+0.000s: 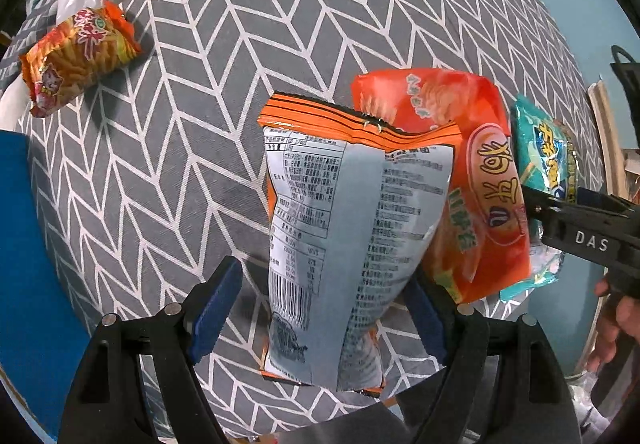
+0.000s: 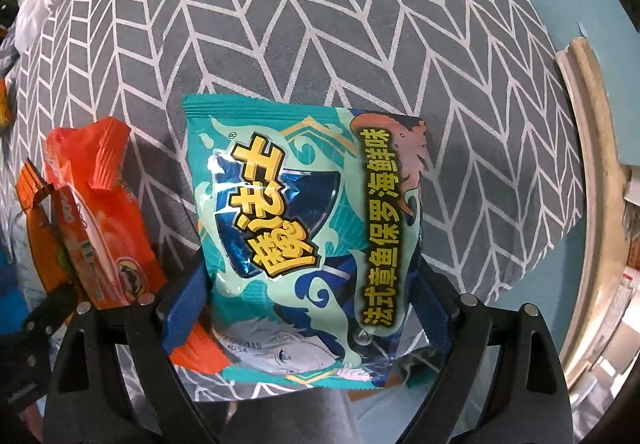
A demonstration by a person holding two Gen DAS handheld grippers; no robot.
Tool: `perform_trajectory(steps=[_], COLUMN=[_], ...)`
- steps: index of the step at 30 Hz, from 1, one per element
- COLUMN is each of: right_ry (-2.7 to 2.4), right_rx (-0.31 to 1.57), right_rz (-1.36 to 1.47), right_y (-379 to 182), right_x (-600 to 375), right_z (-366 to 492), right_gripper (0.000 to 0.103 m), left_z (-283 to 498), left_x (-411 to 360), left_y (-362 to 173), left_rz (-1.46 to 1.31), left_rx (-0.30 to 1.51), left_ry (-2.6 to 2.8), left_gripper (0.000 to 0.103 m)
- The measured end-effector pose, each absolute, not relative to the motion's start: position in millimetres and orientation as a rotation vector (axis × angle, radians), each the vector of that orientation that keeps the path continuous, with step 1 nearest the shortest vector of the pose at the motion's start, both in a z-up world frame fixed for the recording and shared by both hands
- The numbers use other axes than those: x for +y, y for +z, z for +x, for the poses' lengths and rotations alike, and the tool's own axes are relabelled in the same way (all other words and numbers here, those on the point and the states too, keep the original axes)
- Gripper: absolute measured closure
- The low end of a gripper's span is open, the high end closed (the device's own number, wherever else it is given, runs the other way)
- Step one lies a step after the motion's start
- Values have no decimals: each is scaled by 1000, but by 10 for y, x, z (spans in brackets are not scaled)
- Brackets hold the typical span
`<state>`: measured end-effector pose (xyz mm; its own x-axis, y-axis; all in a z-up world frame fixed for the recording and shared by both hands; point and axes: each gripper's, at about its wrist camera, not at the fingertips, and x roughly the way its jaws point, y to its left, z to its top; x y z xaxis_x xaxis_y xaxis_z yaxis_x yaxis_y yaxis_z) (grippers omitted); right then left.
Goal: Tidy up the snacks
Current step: 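Grasp white-and-orange chip bag with left tool while right tool grasps teal fish-snack bag, then lift both held bags and carry them over the box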
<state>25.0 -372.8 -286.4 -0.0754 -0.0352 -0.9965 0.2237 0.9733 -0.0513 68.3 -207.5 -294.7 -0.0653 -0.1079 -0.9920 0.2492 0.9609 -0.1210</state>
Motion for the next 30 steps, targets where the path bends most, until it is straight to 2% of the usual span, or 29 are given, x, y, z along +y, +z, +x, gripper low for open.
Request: perform_trajectory(steps=[2,4,6,8,16,30], right_ry=[-199,-178,-167,-153,-129,-75], right_rx=[1616,1598,1583,1579,1560,1478], right_rz=[139,121,114,129,128,48], right_y=[-2842,-2780,-2743,-2737,-2674,-1997], right_x=[-3721,-3737,-3723,-3740,-3806,-3786], right_z=[198,148,113,71,-22,-101], right_gripper=[17,24,39,39,40,40], left_z=[676,681,669,671,632,521], left_x=[-2096,-2087,-2055,-1997,-1866,-1496], left_y=[-2963,-2980,-2983,-2945,-2787,-2309], left_rz=[110,111,120,136,137,113], left_rx=[1598,1591,1582,1554,1533,1479], left_ry=[-304,-315,-312,-309,-303,-301], left_gripper=[25,45,48,59,61,62])
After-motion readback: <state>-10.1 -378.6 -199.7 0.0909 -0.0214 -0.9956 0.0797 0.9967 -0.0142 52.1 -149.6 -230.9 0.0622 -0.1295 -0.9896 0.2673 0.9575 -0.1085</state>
